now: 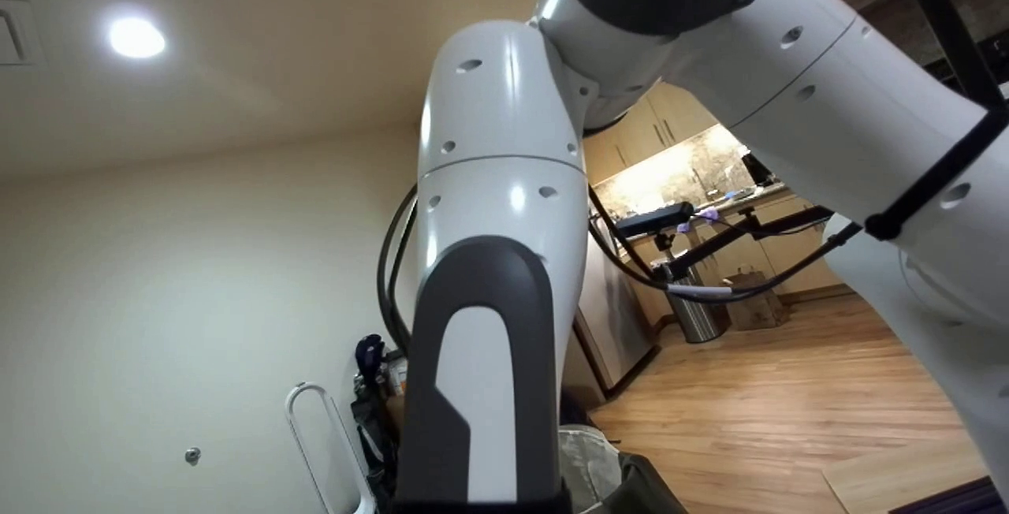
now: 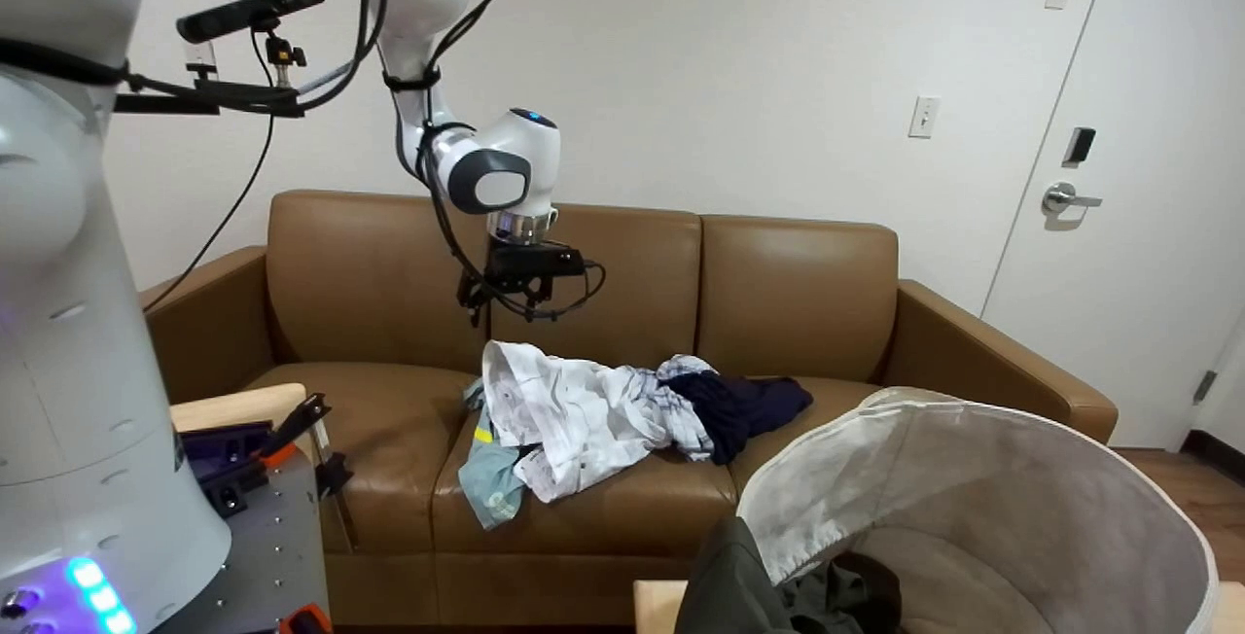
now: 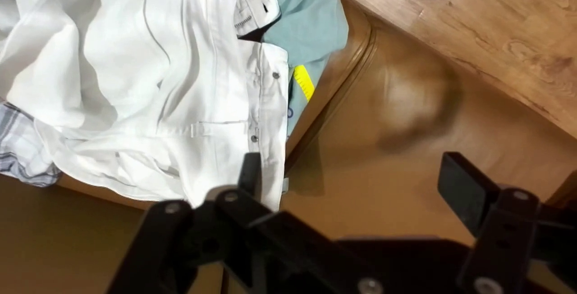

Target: Pick the white shorts on the sofa and put them in the laundry bag

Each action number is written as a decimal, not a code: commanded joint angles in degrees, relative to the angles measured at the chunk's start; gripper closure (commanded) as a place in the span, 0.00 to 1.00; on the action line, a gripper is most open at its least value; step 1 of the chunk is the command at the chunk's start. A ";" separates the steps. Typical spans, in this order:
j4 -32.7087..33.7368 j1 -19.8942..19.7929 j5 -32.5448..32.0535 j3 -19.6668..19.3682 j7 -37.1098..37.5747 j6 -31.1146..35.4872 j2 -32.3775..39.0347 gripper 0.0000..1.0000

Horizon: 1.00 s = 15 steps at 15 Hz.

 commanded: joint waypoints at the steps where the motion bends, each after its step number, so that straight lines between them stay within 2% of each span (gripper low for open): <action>1: 8.31 -0.14 -9.20 -0.91 1.81 -3.50 9.92 0.00; 5: 18.34 2.70 -21.50 -5.46 4.28 -9.38 19.78 0.00; 7: 23.60 2.95 -23.93 -5.34 4.71 -10.55 24.71 0.00; 9: 27.22 3.13 -24.59 -4.39 5.44 -8.86 27.27 0.00; 10: 23.20 1.15 -24.54 -3.73 4.17 -8.83 24.99 0.00; 14: 24.69 1.11 -24.63 -3.47 4.18 -8.87 26.53 0.00; 15: 24.77 4.98 -25.39 -7.80 11.78 -6.50 25.89 0.00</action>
